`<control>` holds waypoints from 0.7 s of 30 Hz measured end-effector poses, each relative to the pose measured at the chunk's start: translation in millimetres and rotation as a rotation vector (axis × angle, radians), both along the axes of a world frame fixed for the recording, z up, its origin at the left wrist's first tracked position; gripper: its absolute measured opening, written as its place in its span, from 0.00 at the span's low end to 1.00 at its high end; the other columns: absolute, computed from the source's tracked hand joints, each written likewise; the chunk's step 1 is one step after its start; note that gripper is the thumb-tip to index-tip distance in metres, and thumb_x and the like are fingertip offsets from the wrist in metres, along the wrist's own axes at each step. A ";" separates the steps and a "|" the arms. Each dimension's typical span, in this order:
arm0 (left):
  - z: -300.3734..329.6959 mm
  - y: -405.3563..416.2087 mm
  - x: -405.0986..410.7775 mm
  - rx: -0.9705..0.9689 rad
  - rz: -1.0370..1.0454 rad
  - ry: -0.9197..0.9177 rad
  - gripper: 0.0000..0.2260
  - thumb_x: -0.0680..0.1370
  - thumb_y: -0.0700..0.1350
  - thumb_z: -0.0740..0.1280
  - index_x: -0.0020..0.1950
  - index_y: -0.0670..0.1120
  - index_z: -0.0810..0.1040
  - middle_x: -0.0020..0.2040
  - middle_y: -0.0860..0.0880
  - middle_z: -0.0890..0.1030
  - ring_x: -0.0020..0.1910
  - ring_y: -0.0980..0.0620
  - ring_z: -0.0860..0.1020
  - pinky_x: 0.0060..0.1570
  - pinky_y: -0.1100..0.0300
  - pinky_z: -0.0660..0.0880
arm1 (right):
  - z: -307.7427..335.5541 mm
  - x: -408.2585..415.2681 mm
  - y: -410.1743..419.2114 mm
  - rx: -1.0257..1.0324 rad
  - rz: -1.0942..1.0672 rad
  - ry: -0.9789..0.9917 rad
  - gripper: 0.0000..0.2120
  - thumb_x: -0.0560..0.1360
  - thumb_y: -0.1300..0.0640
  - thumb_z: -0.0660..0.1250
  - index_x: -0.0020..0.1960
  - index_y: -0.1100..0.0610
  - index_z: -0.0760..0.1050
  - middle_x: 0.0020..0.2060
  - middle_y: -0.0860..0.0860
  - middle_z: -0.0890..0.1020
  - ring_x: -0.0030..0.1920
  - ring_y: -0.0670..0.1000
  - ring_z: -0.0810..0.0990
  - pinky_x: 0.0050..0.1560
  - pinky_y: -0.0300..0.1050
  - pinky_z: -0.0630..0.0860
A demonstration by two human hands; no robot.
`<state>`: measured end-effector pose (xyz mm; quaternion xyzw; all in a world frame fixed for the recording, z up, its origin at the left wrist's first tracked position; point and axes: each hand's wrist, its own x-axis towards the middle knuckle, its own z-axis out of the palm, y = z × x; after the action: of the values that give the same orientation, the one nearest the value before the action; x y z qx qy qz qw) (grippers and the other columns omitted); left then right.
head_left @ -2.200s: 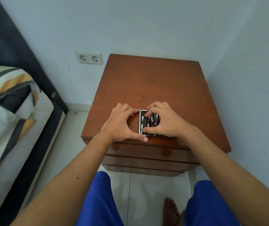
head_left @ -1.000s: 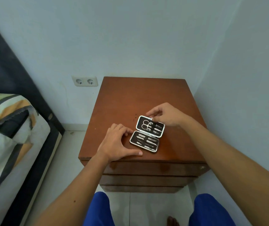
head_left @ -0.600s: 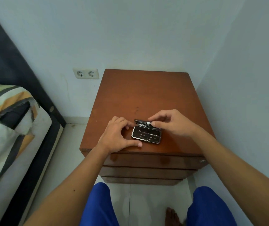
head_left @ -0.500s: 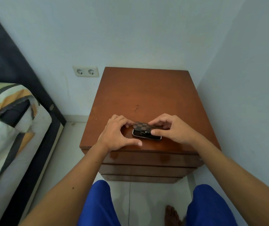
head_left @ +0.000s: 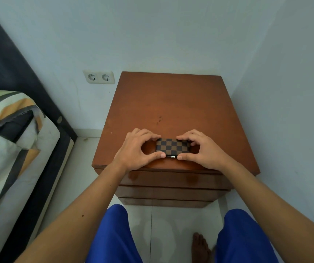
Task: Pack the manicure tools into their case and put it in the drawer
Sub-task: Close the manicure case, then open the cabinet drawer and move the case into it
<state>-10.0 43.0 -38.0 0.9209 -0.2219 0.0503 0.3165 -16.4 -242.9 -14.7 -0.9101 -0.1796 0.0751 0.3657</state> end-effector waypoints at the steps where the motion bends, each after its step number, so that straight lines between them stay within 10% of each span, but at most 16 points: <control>1: -1.0 0.1 0.6 0.009 -0.007 -0.006 0.29 0.74 0.72 0.70 0.68 0.56 0.81 0.62 0.61 0.79 0.60 0.58 0.71 0.62 0.54 0.68 | -1.1 0.3 -0.4 0.008 -0.001 -0.005 0.31 0.70 0.41 0.80 0.70 0.44 0.78 0.62 0.37 0.76 0.64 0.42 0.74 0.62 0.37 0.74; 21: 10.2 11.9 -25.3 0.202 0.075 -0.114 0.41 0.70 0.80 0.66 0.72 0.53 0.77 0.68 0.54 0.80 0.67 0.53 0.75 0.68 0.52 0.72 | 1.4 -30.0 -7.2 -0.024 -0.098 -0.114 0.45 0.66 0.36 0.81 0.77 0.50 0.70 0.70 0.45 0.74 0.71 0.45 0.73 0.73 0.50 0.73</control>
<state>-35.3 54.8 -27.8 0.9514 -0.2088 0.0920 0.2069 -46.5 -250.0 -13.3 -0.9250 -0.1543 0.0073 0.3471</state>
